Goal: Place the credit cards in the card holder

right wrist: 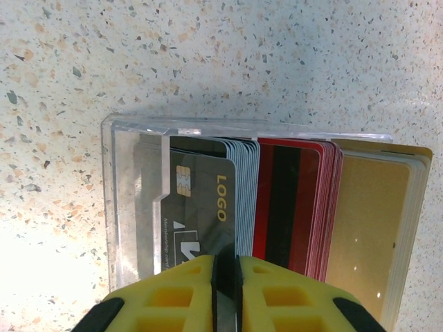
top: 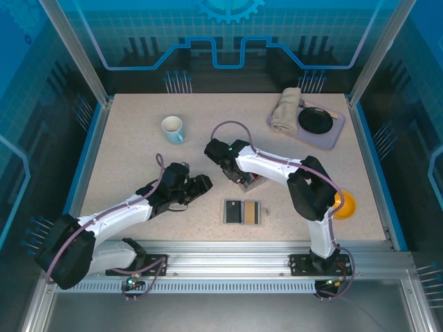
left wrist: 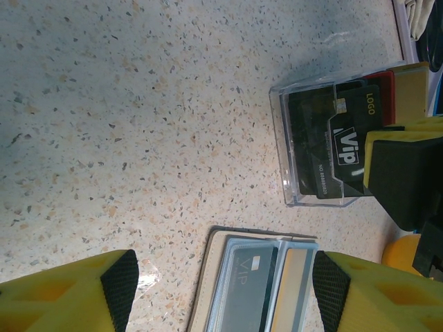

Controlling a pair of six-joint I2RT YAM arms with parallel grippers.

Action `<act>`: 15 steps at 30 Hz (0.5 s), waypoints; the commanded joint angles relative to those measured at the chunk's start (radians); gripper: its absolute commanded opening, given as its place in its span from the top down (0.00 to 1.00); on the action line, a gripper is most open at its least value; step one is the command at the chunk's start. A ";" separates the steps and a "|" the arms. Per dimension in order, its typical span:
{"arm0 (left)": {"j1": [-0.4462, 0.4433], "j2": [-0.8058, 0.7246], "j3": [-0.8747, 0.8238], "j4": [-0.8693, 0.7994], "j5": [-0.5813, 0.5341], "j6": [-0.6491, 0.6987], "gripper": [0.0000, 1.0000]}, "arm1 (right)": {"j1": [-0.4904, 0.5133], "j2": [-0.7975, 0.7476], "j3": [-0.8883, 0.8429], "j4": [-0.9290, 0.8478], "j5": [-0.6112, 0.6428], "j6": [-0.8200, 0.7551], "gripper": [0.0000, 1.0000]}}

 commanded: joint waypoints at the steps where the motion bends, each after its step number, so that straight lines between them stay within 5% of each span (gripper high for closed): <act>1: 0.007 0.006 0.018 -0.018 0.007 -0.005 0.29 | 0.004 -0.045 0.002 -0.039 0.010 0.000 0.87; 15: 0.008 0.006 0.027 -0.029 0.011 0.000 0.29 | -0.024 -0.128 -0.011 -0.046 -0.126 0.030 0.95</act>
